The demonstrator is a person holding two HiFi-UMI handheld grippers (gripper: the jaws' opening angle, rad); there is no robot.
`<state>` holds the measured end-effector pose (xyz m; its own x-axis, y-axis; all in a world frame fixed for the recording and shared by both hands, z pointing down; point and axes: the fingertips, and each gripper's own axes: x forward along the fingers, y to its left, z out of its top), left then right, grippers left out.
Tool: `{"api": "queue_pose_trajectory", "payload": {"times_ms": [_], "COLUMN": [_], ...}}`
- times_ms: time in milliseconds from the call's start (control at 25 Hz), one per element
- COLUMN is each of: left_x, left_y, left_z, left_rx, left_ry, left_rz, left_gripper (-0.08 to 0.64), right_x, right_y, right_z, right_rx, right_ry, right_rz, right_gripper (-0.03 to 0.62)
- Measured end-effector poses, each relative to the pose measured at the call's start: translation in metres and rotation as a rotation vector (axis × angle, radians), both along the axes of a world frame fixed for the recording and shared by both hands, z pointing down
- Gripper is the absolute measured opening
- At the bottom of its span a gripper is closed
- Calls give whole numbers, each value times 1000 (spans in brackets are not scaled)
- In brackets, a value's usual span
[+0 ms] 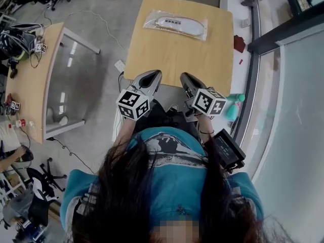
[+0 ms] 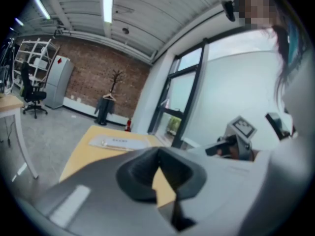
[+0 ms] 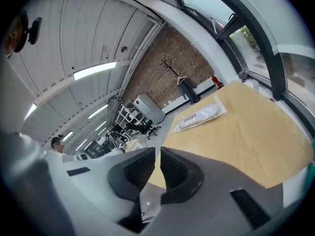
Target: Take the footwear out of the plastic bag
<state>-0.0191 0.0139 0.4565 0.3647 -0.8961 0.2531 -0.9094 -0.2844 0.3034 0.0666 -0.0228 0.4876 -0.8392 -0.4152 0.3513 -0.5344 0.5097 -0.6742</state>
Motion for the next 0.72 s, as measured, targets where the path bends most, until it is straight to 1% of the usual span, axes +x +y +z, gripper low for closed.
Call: {"api": "queue_pose_trajectory", "payload": {"times_ms": [200, 360, 560, 720], "left_x": [-12, -27, -37, -50], "left_y": [-13, -38, -74, -113], "left_z": [4, 14, 20, 16], "left_rx": [-34, -57, -65, -51], "left_ry": [-9, -5, 7, 15], "left_rz": [-4, 11, 94, 156], "left_gripper": [2, 3, 3, 2], "right_x": [-5, -9, -16, -27], "right_y": [-8, -32, -69, -104], "right_z": [8, 25, 31, 34], "right_rx": [-59, -111, -121, -121], "right_ry": [-18, -17, 0, 14], "right_rz": [19, 65, 141, 188], "right_gripper": [41, 41, 41, 41]}}
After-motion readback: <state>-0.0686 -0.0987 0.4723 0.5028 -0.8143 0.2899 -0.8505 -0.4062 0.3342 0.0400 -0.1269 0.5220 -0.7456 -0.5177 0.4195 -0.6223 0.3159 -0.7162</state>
